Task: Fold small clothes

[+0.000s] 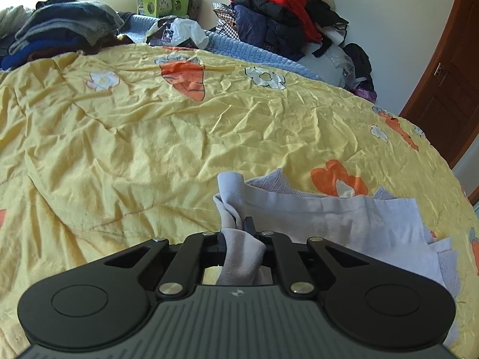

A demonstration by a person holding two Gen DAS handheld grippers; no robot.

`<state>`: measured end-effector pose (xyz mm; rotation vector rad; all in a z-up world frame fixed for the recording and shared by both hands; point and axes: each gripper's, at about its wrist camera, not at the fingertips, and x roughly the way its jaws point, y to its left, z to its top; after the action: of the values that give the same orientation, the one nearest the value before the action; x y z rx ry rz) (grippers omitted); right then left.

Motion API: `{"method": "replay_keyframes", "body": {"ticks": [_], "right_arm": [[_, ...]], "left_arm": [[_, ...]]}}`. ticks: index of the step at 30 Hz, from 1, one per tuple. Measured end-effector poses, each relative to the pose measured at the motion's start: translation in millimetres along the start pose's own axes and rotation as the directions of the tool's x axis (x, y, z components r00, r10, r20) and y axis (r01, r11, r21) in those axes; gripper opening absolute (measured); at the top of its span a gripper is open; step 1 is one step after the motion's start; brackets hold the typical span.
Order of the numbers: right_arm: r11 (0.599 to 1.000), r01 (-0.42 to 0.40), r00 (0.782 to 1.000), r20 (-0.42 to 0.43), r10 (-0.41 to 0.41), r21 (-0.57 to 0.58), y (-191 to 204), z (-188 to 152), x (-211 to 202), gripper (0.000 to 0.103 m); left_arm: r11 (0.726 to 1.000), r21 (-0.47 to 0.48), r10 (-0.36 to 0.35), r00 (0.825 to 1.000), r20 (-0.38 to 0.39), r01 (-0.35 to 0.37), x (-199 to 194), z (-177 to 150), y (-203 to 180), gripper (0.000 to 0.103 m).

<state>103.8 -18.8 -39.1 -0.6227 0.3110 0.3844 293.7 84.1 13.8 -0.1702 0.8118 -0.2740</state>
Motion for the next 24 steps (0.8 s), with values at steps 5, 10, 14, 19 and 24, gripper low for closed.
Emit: {"method": "replay_keyframes", "body": {"ticks": [5, 10, 14, 19, 24], "right_arm": [[0.992, -0.027, 1.000, 0.011, 0.026, 0.122, -20, -1, -10, 0.008], [0.955, -0.062, 0.998, 0.034, 0.055, 0.289, -45, -8, -23, 0.007], [0.912, -0.079, 0.997, 0.057, 0.061, 0.402, -66, -18, -33, 0.007], [0.866, -0.092, 0.995, 0.079, 0.061, 0.491, -85, -29, -42, 0.007], [0.853, -0.083, 0.995, 0.098, 0.037, 0.515, -93, -40, -55, 0.007]], "left_arm": [[0.999, 0.037, 0.038, 0.999, 0.022, -0.039, -9, 7, -20, 0.007], [0.995, 0.074, 0.067, 0.997, 0.047, -0.071, -17, 11, -42, 0.007], [0.994, 0.088, 0.067, 0.996, 0.061, -0.072, -25, 15, -59, 0.007], [0.992, 0.104, 0.066, 0.995, 0.071, -0.073, -30, 19, -81, 0.007], [0.988, 0.135, 0.065, 0.995, 0.072, -0.074, -30, 20, -106, 0.007]]}}
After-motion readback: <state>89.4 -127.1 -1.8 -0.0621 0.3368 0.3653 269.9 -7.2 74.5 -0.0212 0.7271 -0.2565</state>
